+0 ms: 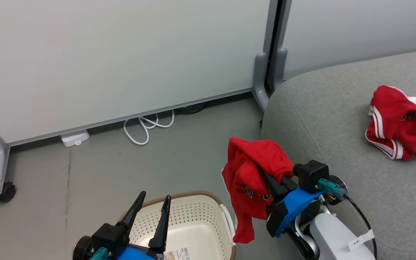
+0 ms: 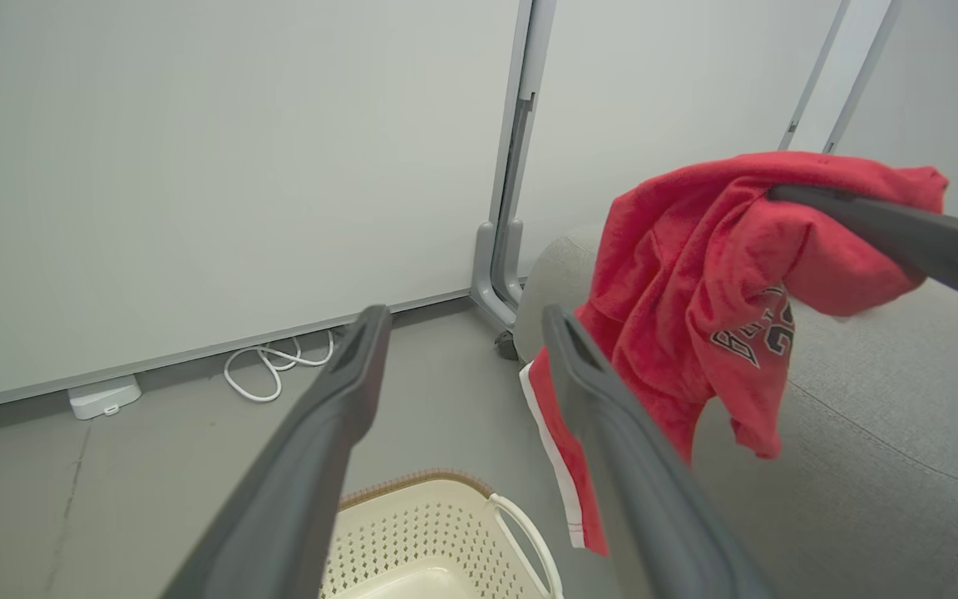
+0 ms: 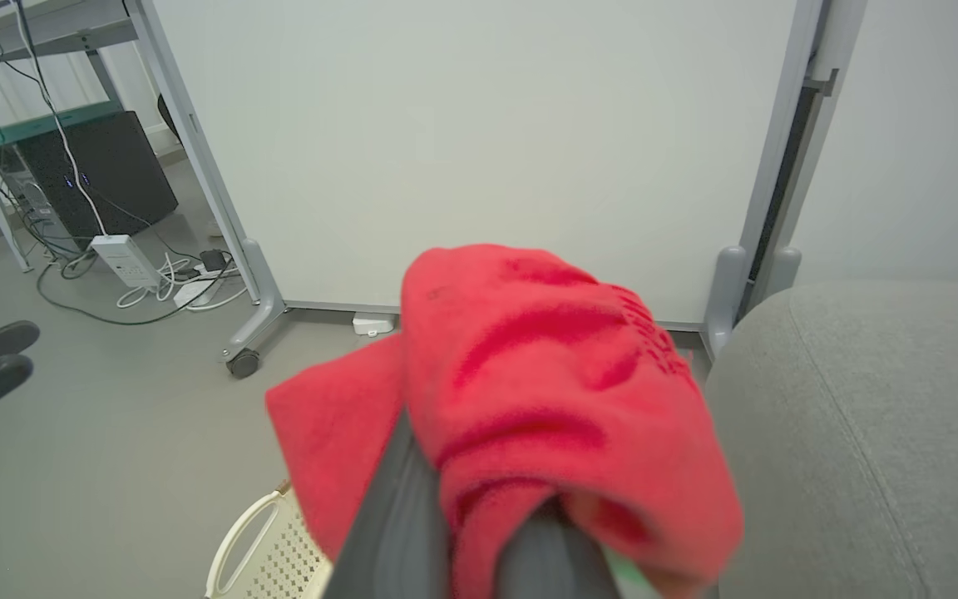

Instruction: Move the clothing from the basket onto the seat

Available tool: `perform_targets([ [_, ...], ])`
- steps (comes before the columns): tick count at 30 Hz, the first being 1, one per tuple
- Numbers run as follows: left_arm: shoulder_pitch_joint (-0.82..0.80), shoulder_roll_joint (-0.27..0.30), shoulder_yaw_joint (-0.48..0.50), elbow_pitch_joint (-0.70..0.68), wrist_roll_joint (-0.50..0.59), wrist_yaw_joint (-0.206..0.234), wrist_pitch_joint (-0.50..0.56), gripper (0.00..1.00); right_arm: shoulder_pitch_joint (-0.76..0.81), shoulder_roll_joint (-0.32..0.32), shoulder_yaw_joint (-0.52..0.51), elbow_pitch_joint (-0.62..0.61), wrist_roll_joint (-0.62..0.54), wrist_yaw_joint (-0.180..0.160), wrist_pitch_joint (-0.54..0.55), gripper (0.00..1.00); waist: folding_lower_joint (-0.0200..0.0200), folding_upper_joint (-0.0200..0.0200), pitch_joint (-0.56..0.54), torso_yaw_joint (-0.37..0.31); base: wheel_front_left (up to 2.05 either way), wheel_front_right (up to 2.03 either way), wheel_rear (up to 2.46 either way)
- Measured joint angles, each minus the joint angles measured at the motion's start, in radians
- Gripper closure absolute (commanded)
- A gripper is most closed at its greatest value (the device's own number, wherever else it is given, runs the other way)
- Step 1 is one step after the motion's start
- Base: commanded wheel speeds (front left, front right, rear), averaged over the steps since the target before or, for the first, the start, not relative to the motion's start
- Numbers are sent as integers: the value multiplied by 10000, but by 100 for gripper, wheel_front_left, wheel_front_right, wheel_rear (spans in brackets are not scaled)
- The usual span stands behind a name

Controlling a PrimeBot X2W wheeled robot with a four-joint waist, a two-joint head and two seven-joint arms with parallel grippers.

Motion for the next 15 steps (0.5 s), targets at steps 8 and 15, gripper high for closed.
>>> perform_targets([
  [8, -87, 15, -230, 21, -182, -38, 0, 0, -5, -27, -12, -75, -25, 0, 42, 100, 0, 0, 106, -1064, 0, 0, 0],
  [15, -217, 115, -368, 52, -291, -38, 0, 0, 0, -54, -96, -128, -69, 0, 40, 100, -1, 0, 214, -1970, 0, 0, 0],
])
